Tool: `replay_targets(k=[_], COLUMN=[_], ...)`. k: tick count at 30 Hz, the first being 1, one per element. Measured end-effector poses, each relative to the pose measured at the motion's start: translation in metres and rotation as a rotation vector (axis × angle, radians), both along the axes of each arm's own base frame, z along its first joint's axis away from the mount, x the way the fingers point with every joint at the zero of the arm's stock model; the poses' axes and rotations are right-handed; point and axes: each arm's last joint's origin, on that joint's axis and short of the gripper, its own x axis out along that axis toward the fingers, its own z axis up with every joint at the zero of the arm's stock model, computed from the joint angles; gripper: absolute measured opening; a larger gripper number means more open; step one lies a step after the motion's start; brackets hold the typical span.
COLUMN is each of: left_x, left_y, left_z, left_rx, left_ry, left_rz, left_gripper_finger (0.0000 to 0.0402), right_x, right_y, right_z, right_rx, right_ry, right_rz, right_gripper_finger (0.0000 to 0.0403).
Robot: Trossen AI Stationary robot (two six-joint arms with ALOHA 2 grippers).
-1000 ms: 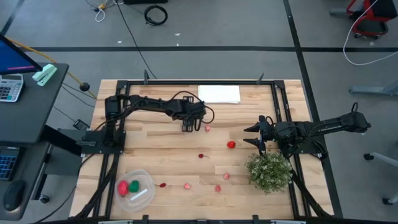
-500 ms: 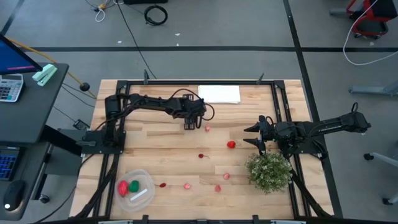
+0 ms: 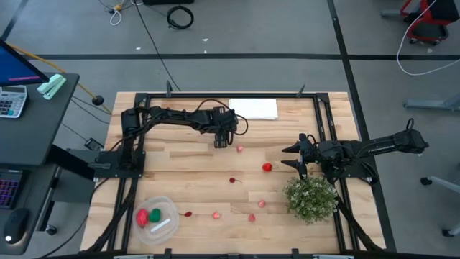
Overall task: Pick and placing Produce into tupperware
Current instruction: Put the strawberry into the transparent plastic container
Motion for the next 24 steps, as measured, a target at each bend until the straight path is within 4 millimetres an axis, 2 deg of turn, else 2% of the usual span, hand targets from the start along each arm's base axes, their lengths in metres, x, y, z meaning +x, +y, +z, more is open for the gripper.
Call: replay_targets(k=[9, 17, 24], left_x=[0.0004, 0.0006, 0.0032], left_y=[-0.0002, 0.0006, 0.0001], left_z=[-0.001, -0.0011, -0.0001], left_rx=[-0.059, -0.072, -0.115], left_ry=[-0.005, -0.021, -0.072], left_rz=[-0.069, -0.041, -0.024], left_gripper_finger=[0.0234, 0.026, 0.0263], right_x=[0.0, 0.0, 0.0], right_y=[0.0, 0.0, 0.0], right_z=[0.0, 0.0, 0.0], right_rx=[0.0, 0.0, 0.0], right_ry=[0.0, 0.0, 0.0], right_rz=[-0.001, 0.0, 0.0], right_gripper_finger=[0.025, 0.025, 0.025])
